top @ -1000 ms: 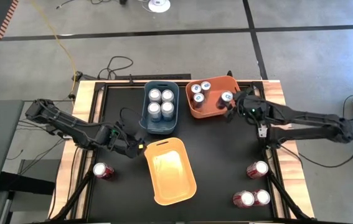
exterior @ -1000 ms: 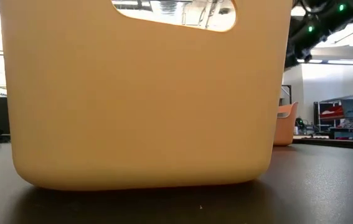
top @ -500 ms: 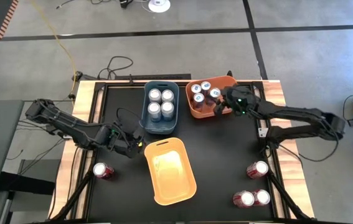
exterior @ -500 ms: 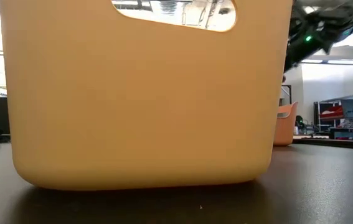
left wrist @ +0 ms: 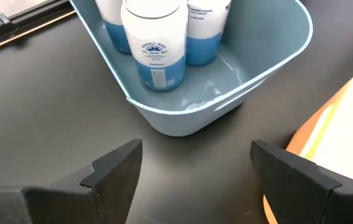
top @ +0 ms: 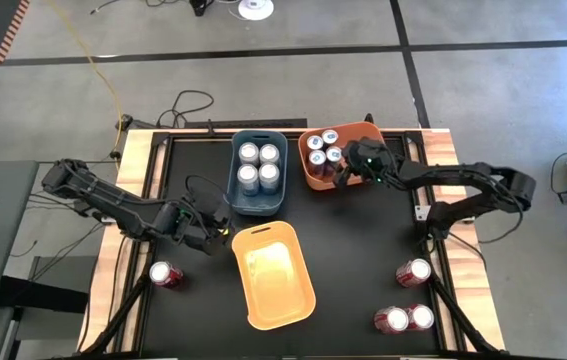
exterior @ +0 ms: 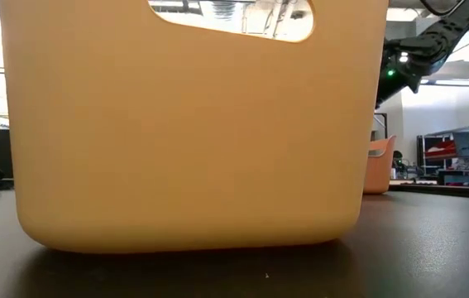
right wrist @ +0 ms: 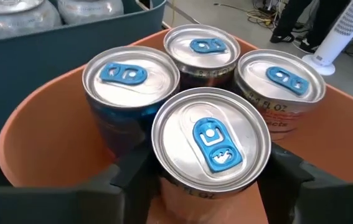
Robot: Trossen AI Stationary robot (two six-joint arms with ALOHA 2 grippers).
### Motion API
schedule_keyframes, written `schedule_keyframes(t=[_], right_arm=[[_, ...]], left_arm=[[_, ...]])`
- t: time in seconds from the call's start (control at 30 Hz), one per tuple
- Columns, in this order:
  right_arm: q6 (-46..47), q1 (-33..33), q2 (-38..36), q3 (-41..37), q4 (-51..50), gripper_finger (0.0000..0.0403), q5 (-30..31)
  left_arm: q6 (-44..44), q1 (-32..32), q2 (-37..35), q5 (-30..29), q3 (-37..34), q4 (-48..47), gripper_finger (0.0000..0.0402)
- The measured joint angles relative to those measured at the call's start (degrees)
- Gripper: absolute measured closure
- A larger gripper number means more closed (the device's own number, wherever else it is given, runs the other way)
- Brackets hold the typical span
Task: Sort soda cans
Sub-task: Put the blue soda can into the orange bin, then adjust the orange bin on the table
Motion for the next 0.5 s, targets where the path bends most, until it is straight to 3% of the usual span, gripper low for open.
schedule_keyframes(t=[0.27, 0.5], right_arm=[[-1.33, 0.09, -1.48, 0.17, 0.51, 0.0087, 0.0], [1.22, 0.13, -7.4, 0.15, -2.68, 0.0075, 0.0]], left_arm=[[-0.14, 0.02, 0.0, -0.87, 0.0, -0.32, 0.0106], [-0.44, 0.05, 0.0, -4.27, 0.0, -0.24, 0.0106]])
